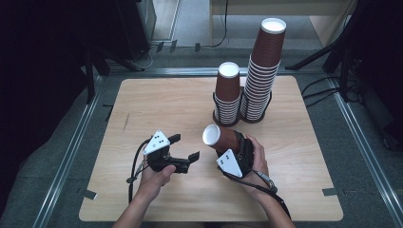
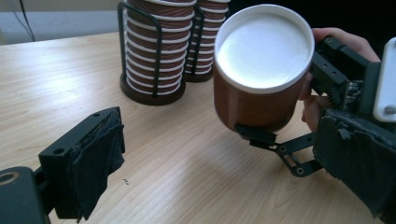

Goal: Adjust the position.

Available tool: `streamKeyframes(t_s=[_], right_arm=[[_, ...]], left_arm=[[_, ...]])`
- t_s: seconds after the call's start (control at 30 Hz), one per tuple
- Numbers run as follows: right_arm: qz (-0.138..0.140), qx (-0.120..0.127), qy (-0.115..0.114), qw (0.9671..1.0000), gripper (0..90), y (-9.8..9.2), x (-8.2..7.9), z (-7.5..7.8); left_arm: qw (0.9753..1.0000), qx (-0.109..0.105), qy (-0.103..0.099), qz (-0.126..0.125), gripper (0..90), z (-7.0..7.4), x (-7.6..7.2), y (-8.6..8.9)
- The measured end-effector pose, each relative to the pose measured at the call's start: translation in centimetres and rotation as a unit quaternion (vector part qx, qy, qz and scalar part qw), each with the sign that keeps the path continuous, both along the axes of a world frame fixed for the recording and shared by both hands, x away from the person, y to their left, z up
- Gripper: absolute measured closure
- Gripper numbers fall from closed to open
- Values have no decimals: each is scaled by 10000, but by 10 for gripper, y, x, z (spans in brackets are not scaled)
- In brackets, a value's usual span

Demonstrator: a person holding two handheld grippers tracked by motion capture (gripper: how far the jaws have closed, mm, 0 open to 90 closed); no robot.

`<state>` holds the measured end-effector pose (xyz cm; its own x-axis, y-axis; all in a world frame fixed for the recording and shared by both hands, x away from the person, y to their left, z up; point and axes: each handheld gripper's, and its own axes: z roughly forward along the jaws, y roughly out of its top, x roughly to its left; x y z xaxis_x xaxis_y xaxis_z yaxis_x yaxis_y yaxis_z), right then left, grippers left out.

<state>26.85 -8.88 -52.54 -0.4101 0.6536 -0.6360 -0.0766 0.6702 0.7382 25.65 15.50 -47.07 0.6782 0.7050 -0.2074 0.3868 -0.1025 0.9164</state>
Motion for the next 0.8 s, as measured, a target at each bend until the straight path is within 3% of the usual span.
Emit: streamKeyframes(t_s=[0.33, 0.8], right_arm=[[157, -368, -304, 9987, 121, 9, -5, -4], [784, -463, -521, 9945, 119, 28, -21, 0]], left_arm=[[9999, -36, -10, -139, 23, 4, -3, -5], [9997, 34, 89, -216, 52, 4, -4, -11]])
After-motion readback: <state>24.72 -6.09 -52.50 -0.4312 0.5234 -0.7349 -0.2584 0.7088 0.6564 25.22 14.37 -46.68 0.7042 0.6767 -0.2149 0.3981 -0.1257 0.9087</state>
